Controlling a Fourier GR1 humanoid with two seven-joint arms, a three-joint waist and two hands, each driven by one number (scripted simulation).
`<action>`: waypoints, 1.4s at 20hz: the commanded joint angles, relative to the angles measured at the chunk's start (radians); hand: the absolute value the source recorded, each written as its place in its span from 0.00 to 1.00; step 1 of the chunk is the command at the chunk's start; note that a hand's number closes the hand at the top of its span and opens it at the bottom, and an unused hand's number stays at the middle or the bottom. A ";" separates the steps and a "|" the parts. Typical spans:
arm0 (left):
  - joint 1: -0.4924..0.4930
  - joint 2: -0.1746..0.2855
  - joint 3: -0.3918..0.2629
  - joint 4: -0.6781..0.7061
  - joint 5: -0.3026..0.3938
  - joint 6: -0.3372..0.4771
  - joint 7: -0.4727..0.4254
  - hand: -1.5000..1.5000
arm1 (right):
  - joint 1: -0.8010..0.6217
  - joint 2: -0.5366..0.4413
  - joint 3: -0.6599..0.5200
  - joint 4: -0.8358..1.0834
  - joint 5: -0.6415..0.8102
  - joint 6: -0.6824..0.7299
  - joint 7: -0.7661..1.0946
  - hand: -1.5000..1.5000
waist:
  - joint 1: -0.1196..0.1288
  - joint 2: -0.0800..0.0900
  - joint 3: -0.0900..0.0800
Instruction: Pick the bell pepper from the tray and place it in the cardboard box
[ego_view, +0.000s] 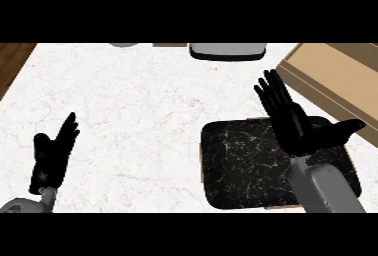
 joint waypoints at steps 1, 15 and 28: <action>-0.001 -0.031 0.015 -0.019 -0.022 0.023 0.006 0.50 | 0.011 0.006 -0.014 -0.029 0.075 -0.096 0.008 0.00 | -0.023 -0.023 -0.002; 0.081 0.020 0.164 -0.184 0.221 -0.204 -0.067 0.50 | 0.439 -0.177 -0.193 -0.346 0.579 -0.659 -0.344 0.00 | -0.053 -0.034 -0.005; 0.036 0.051 0.166 -0.231 0.214 -0.211 -0.006 0.50 | 0.638 -0.514 -0.059 -0.451 1.046 -0.403 0.523 0.00 | -0.016 -0.016 -0.015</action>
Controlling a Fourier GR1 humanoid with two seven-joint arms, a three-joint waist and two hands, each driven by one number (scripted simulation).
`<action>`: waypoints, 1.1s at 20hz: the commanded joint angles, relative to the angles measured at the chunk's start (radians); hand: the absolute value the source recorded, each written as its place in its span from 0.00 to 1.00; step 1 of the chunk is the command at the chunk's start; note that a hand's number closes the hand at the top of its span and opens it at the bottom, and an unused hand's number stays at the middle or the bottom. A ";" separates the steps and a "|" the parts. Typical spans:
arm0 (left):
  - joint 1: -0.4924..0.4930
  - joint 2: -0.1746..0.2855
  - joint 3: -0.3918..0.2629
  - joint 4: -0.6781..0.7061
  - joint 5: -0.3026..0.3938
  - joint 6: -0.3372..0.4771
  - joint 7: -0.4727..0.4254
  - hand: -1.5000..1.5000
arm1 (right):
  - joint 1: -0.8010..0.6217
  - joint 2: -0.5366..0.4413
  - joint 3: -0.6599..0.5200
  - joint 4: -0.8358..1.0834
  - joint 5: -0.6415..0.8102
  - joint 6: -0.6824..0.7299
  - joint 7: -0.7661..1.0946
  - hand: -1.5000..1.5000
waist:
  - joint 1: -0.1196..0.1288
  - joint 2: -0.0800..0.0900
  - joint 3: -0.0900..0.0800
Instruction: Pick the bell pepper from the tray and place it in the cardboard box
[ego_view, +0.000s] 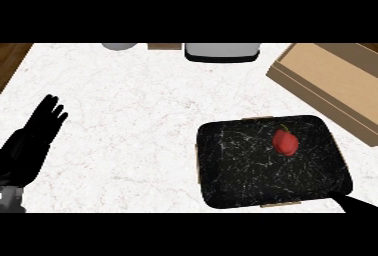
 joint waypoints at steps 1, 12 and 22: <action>-0.013 0.003 0.006 0.000 0.003 -0.003 0.012 0.50 | 0.001 -0.081 0.035 -0.070 0.101 0.158 0.296 0.00 | 0.021 0.006 -0.001; -0.021 -0.026 -0.010 -0.058 -0.010 0.018 0.073 0.50 | -0.411 0.040 0.198 -0.230 0.124 0.626 1.019 0.00 | 0.031 -0.002 0.011; 0.006 -0.050 0.047 -0.039 -0.027 -0.029 0.059 0.50 | -0.530 0.169 0.199 -0.071 0.133 0.736 1.051 0.00 | 0.012 -0.003 0.012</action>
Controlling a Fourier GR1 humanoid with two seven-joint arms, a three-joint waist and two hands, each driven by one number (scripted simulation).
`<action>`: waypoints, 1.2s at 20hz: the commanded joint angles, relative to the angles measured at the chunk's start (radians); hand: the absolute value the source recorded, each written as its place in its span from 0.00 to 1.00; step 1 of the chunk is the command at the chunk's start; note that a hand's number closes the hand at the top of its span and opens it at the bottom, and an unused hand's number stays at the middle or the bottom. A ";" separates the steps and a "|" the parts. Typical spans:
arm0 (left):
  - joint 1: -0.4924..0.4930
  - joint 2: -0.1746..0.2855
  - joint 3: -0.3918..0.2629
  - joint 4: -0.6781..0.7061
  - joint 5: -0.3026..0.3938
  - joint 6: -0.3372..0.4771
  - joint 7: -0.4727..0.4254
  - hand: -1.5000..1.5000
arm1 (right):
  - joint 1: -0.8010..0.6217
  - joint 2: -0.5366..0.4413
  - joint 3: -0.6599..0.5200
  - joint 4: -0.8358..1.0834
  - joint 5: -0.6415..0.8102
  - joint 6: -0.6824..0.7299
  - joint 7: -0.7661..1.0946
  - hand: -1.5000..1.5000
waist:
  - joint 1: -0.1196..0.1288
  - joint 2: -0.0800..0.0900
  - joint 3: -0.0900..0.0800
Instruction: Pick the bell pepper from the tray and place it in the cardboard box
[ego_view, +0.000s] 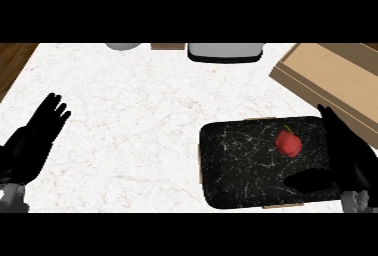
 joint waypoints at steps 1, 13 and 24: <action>0.033 -0.003 0.013 -0.016 -0.016 -0.017 -0.005 0.50 | -0.038 0.085 0.067 0.060 0.063 0.059 0.149 0.00 | 0.000 -0.001 0.001; 0.061 -0.039 0.103 -0.035 -0.044 -0.115 0.042 0.50 | -0.080 0.164 -0.062 0.155 0.146 0.104 -0.050 0.00 | -0.006 -0.001 0.001; 0.052 -0.096 0.119 -0.071 -0.093 -0.108 0.077 0.50 | -0.154 0.250 -0.101 0.243 0.203 0.201 -0.006 0.00 | -0.004 -0.001 0.001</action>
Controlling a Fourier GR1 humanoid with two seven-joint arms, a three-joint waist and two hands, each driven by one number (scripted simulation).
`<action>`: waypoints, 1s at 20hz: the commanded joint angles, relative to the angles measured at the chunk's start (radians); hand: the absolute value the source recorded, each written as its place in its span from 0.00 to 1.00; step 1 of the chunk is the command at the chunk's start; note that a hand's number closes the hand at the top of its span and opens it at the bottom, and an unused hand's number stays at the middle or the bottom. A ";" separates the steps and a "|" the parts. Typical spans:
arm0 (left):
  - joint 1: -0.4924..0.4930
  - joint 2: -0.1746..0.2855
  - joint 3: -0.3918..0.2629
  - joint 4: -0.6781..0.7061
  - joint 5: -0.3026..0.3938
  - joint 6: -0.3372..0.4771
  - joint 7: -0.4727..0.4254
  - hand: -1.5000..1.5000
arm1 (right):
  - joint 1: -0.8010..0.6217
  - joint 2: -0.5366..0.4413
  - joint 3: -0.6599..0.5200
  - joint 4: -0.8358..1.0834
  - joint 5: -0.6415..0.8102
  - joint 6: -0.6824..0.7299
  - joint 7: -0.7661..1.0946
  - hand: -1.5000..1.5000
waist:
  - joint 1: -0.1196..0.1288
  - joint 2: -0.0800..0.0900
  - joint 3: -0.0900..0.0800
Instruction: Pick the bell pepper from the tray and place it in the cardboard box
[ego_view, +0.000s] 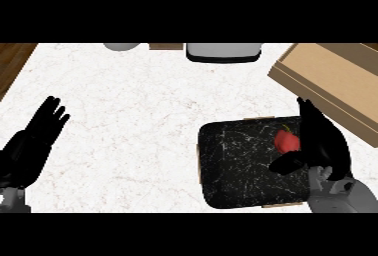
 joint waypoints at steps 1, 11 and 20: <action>0.002 -0.044 -0.017 0.003 -0.053 0.020 0.001 0.50 | -0.043 0.024 -0.035 0.050 0.004 0.082 0.059 0.00 | 0.000 0.000 0.000; -0.051 -0.057 0.035 0.012 -0.072 -0.014 0.030 0.50 | -0.049 0.089 -0.071 0.180 0.084 0.061 0.015 0.00 | -0.001 0.001 0.000; -0.067 -0.093 0.073 0.078 -0.095 -0.078 0.012 0.50 | -0.009 0.082 -0.145 0.251 0.087 0.078 -0.112 0.00 | -0.004 0.001 0.000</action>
